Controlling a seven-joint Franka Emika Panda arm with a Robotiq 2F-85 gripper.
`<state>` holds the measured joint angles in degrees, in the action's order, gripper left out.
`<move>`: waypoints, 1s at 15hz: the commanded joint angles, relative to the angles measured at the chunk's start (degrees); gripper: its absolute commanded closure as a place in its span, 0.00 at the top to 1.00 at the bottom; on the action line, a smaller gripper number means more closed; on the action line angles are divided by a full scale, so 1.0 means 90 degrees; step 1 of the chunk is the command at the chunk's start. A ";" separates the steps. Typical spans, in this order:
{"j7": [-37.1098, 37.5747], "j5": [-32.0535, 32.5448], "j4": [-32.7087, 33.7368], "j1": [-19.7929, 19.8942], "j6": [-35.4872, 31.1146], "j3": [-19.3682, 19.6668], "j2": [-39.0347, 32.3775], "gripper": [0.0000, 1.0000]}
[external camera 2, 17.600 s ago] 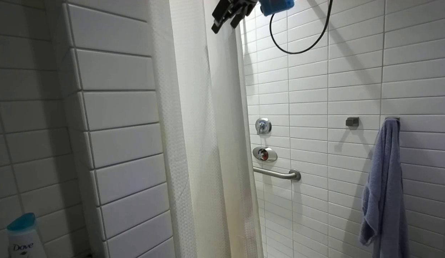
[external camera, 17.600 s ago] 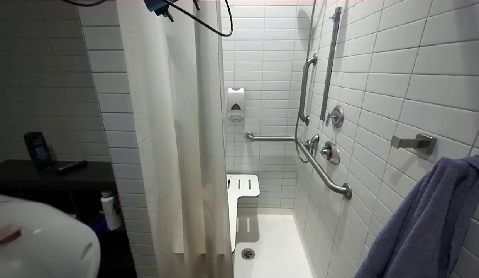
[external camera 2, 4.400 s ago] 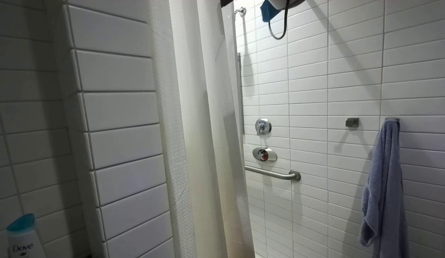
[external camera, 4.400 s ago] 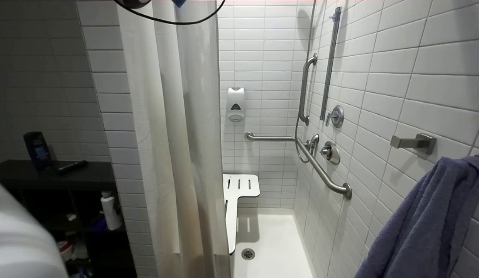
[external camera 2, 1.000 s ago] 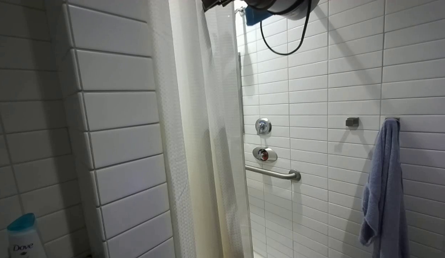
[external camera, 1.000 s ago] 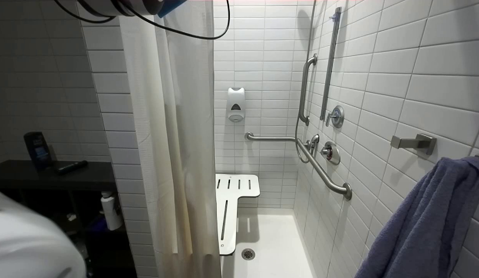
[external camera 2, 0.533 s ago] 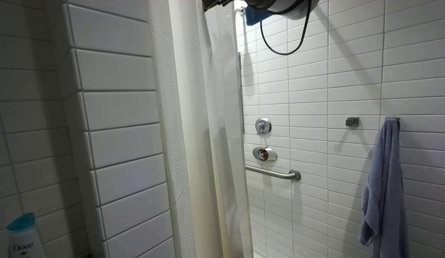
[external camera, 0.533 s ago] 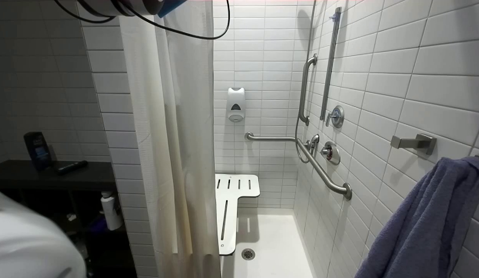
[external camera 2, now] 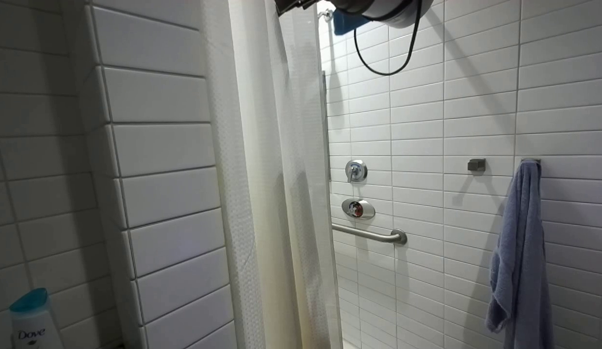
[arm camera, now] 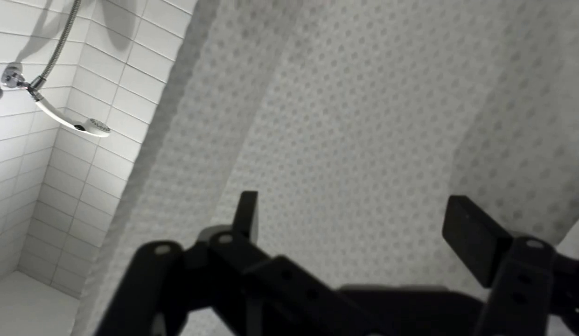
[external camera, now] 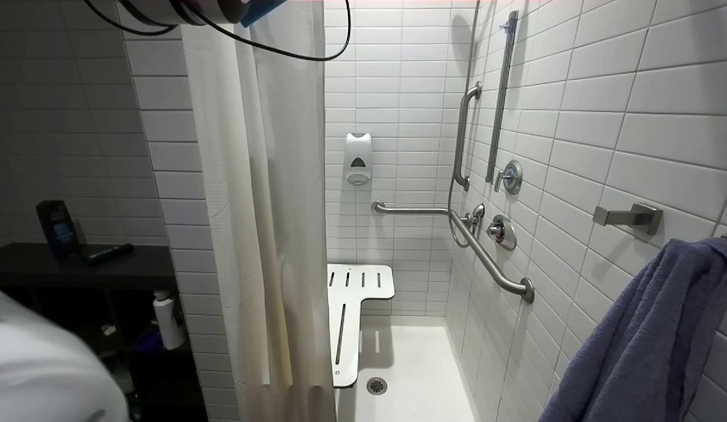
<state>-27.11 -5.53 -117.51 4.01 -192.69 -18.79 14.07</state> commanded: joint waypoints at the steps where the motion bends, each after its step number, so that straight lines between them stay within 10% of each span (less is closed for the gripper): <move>1: 0.0034 -0.0378 -0.0063 0.1010 -0.0653 -0.0705 0.0010 1.00; 9: -0.0234 -0.2171 0.0816 0.4707 -0.0664 -0.3531 0.0777 1.00; 15: -0.0279 -0.2023 0.0787 0.4423 -0.0612 -0.3352 0.0651 1.00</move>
<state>-29.62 -23.73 -110.43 43.82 -198.20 -48.95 19.92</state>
